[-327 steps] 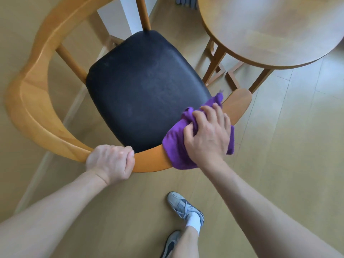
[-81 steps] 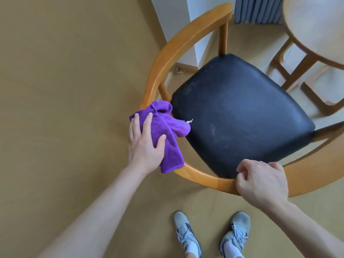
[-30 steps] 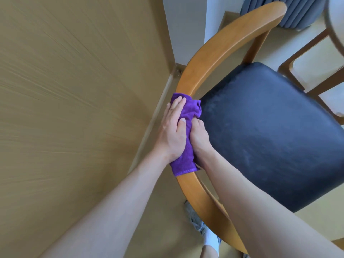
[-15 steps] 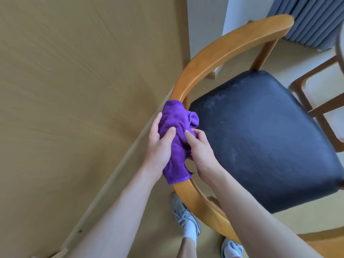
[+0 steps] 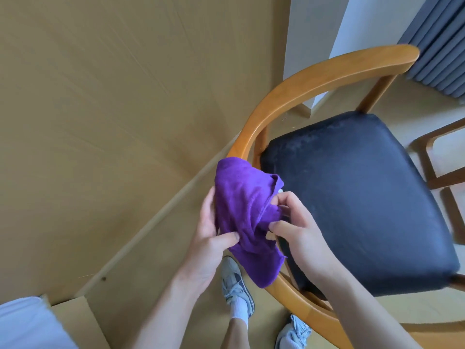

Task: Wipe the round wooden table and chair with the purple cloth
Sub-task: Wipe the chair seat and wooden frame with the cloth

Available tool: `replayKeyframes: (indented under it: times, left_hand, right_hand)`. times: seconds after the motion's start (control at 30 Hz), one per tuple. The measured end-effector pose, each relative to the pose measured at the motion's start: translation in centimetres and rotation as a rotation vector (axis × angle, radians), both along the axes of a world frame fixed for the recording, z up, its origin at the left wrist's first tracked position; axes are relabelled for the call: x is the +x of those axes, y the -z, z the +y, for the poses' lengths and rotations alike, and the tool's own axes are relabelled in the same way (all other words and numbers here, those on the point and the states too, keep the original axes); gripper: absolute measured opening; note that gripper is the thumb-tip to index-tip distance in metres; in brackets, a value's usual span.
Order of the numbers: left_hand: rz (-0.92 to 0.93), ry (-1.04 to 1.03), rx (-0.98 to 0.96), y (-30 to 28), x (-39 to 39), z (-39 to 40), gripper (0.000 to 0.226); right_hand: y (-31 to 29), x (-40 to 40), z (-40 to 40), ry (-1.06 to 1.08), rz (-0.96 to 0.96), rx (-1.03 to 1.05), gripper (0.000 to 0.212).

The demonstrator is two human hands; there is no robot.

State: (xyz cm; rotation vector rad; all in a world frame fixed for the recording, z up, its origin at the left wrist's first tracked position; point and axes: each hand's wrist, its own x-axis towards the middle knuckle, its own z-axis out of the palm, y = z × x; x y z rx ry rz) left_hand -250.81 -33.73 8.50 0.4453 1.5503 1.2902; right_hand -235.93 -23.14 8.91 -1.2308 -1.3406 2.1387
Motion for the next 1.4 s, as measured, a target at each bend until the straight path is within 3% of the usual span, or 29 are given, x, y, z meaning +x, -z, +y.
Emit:
replayKeyframes:
  times: [0.07,0.17,0.27,0.33,0.43,0.57,0.67,0.77,0.87,0.93,1.0,1.13,1.2,1.27,1.3,1.37,1.4]
  left_hand:
    - [-0.036,0.017,-0.01,-0.2,0.1,-0.5,0.097]
    - [-0.101,-0.057,-0.009,-0.6,-0.1,0.2,0.074]
    - [-0.024,-0.191,-0.08,-0.5,0.2,2.0,0.057]
    - [0.077,-0.21,-0.163,-0.2,0.8,2.7,0.069]
    - [0.066,-0.211,-0.174,0.7,1.3,2.3,0.072]
    - [-0.028,-0.206,-0.145,1.2,1.1,0.8,0.077]
    - [-0.043,-0.202,-0.164,1.2,0.8,0.5,0.08]
    - [-0.064,-0.163,-0.157,1.0,-0.4,1.3,0.079]
    - [-0.061,-0.128,-0.131,1.4,-2.5,2.3,0.066]
    - [-0.017,-0.018,-0.123,1.5,-4.1,2.9,0.056]
    - [0.021,0.058,-0.113,1.6,-5.3,3.3,0.054]
    - [0.154,0.116,-0.095,1.5,-6.5,5.1,0.06]
    - [0.216,0.124,-0.089,1.4,-6.8,6.1,0.059]
    - [0.25,0.152,-0.089,1.3,-7.0,6.4,0.058]
    - [0.249,0.159,-0.09,1.3,-7.0,6.3,0.06]
    - [0.204,0.15,-0.086,1.4,-6.9,5.9,0.068]
    - [0.171,0.13,-0.088,1.4,-6.8,5.6,0.072]
  right_hand:
    - [-0.9,0.0,0.1,-0.007,-0.017,-0.033,0.032]
    - [-1.3,-1.0,-0.1,-0.058,-0.249,0.132,0.059]
    - [-1.2,-1.3,-1.2,-0.121,-0.342,0.261,0.051]
    - [-1.3,-0.8,-1.5,-0.158,-0.312,0.324,0.046]
    - [-1.9,0.2,-0.5,-0.259,-0.288,0.337,0.05]
    - [-2.3,-0.4,0.0,-0.265,-0.206,-0.007,0.059]
    - [-2.4,-1.3,-0.3,-0.163,-0.189,-0.263,0.046]
    - [-2.8,-2.0,-1.0,-0.102,-0.12,-0.443,0.036]
    - [-3.2,-2.9,-2.2,-0.177,-0.044,-0.518,0.038]
    - [-3.4,-3.5,-2.4,-0.285,-0.173,-0.343,0.048]
    - [-3.3,-4.3,-2.2,-0.333,-0.344,-0.029,0.052]
    - [-2.7,-5.4,-1.5,-0.214,-0.606,0.571,0.054]
    - [-2.1,-5.5,-0.4,-0.093,-0.697,0.704,0.049]
    - [-0.9,-5.4,1.6,0.093,-0.699,0.613,0.04]
    - [-0.6,-5.4,2.9,0.12,-0.66,0.444,0.051]
    - [-0.5,-5.9,4.7,0.024,-0.503,0.107,0.064]
    - [-0.3,-6.3,5.0,-0.083,-0.468,0.06,0.057]
